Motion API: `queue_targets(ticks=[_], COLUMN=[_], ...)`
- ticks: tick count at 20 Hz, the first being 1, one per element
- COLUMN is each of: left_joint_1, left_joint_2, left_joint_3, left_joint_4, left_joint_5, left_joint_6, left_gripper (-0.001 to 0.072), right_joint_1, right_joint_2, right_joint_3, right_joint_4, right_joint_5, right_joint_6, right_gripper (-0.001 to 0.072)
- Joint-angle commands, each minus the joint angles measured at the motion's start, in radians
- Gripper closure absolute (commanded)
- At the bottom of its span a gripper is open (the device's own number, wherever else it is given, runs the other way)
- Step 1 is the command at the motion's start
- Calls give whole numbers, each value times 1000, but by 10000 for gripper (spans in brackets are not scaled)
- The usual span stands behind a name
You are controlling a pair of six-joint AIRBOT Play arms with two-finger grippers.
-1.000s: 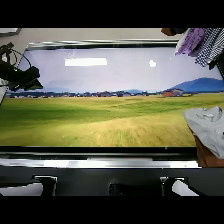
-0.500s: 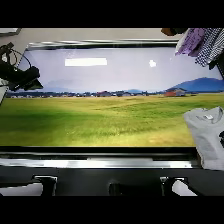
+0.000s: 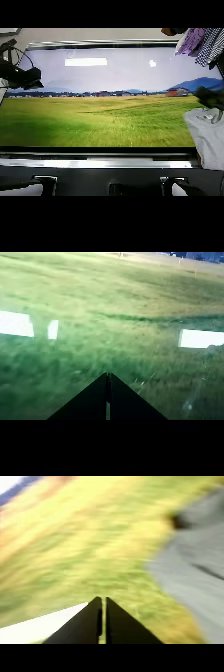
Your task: Fold the clothes and pants, and hang the long-sleeved shirts on hangers.
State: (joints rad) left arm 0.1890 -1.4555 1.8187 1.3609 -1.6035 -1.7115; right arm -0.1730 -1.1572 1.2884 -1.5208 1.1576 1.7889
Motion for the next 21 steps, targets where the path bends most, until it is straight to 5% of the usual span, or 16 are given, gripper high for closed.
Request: queue_targets(ticks=[1,6,21], left_joint_1=[-92,-185,-197], left_joint_2=[109,241,235], left_joint_3=[-142,-386,-388], left_joint_4=[51,51,28], left_joint_5=[41,117,98], left_joint_6=[56,89,81], left_gripper=[692,690,690], right_joint_1=[347,593,602], right_joint_2=[-16,-26,-26], right_joint_3=[19,18,18], right_joint_4=[94,41,43], right_joint_5=[-65,-121,-113], right_joint_6=[-51,-67,-76], right_gripper=[678,677,676])
